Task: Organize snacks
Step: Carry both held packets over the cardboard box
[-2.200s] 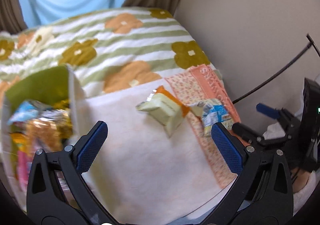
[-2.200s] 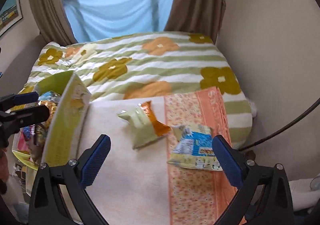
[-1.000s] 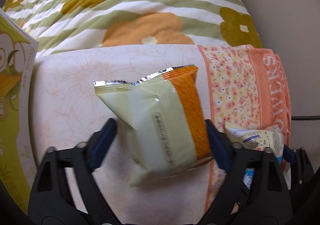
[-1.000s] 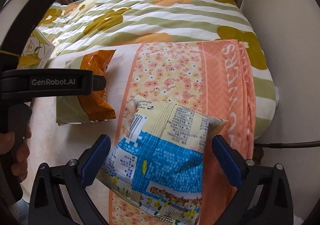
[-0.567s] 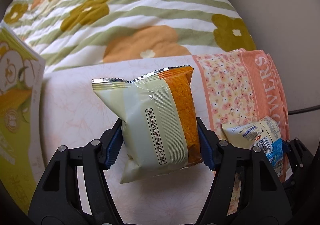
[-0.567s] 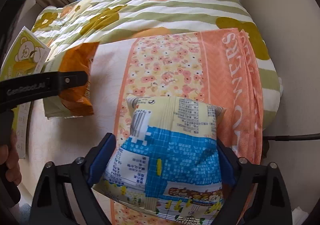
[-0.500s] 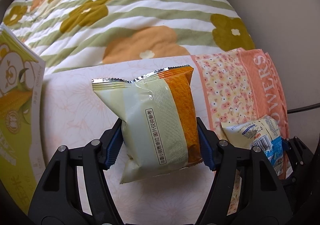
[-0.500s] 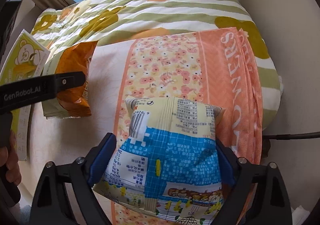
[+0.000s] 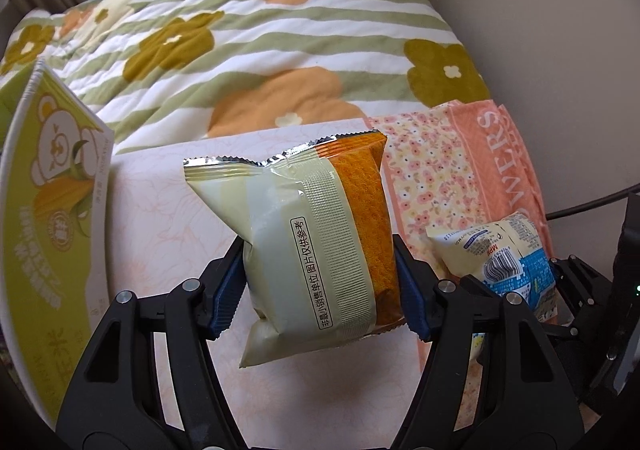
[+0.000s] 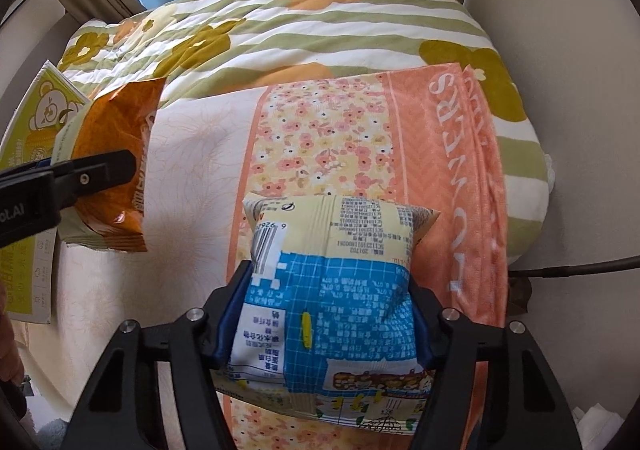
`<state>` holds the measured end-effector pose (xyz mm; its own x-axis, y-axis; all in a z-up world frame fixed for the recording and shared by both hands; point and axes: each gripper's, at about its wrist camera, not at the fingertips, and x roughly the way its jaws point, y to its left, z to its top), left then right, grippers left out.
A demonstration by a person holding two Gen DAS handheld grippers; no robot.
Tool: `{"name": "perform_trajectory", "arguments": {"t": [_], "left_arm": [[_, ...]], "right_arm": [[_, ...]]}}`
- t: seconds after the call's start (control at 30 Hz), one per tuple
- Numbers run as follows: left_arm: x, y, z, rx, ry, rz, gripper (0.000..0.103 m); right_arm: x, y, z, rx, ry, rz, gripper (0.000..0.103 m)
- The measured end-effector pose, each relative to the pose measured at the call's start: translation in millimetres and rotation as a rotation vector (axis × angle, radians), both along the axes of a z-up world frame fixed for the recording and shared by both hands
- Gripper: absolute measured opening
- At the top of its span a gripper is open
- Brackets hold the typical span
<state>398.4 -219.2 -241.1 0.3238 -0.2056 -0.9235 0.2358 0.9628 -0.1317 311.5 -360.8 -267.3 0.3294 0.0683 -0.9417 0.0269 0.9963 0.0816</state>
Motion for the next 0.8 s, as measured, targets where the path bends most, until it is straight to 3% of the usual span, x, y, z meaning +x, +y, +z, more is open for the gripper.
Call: {"name": "perform_trajectory", "arguments": {"t": [0.4,0.63,0.8], "left_arm": [[-28.2,67.6,92.1,-0.087,-0.141,-0.008,0.063],[-39.2,149.3,141.7,-0.105,-0.221,0.009,0.063],[-38.0,212.9,159.4,-0.099,-0.243,0.038,0.063]], "right_arm": [[-19.9,23.5,68.8,-0.009,-0.141,-0.011,0.062],[-19.1,77.8,125.3,0.061,-0.243,0.037,0.062],[-7.9,138.2,162.0,0.109,-0.319,0.086,0.062]]}}
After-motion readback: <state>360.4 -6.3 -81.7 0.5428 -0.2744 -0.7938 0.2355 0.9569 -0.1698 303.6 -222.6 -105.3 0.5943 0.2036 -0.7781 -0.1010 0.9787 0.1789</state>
